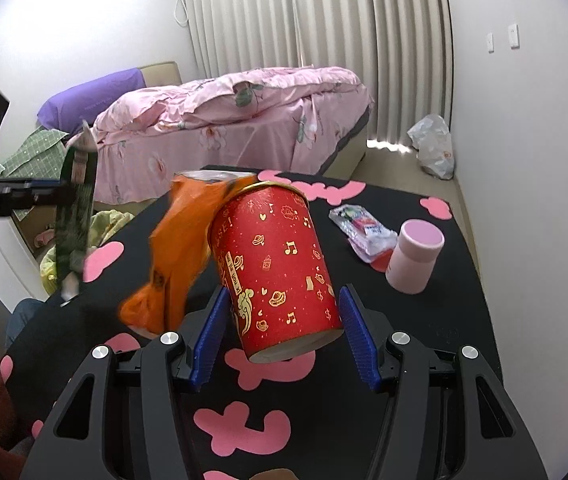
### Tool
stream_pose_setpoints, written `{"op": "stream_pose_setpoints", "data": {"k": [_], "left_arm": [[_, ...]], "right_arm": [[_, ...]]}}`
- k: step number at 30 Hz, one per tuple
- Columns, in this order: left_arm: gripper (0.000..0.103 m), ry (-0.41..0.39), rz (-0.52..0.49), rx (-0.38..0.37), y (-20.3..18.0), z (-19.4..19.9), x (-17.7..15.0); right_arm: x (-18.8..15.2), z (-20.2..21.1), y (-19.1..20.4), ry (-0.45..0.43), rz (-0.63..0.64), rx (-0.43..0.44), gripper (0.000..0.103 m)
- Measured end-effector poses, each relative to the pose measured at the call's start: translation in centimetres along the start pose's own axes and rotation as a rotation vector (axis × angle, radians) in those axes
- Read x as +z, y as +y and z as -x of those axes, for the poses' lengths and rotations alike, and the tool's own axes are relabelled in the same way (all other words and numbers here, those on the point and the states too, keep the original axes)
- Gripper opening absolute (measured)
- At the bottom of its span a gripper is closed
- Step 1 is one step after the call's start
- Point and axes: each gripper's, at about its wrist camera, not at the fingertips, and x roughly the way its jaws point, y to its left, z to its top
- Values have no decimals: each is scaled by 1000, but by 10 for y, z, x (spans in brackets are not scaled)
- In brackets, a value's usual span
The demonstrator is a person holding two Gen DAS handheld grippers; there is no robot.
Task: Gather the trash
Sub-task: 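Carry the milk carton and red cup to the bin and open both tools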
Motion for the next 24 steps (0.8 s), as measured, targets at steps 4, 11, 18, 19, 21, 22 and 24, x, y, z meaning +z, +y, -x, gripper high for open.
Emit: {"op": "stream_pose_setpoints", "data": {"k": [4,11,18,19,21,22,24], "left_arm": [[49,-30,39,-18,7,2,6],[48,-79,69,-6,18,13,9],[48,-77,95,-27,22,11,-2],[49,-74,100,-31,22,9,-3],[48,-63,114,-42,25,3,-5],[48,-57,120,-45,26,-1,-5],[48,-49,128,-52,26,-8,-5]], "right_arm": [[7,7,0,-25,7,-7,52],[28,12,7,-69,45,-22,26],[13,-5,-4,32,95,-2,40],[4,-5,-9,52,92,-19,48],[-15,0,-21,83,59,-45,53],[-21,2,-25,90,42,-54,54],[-36,7,-40,109,-15,-94,56]]}}
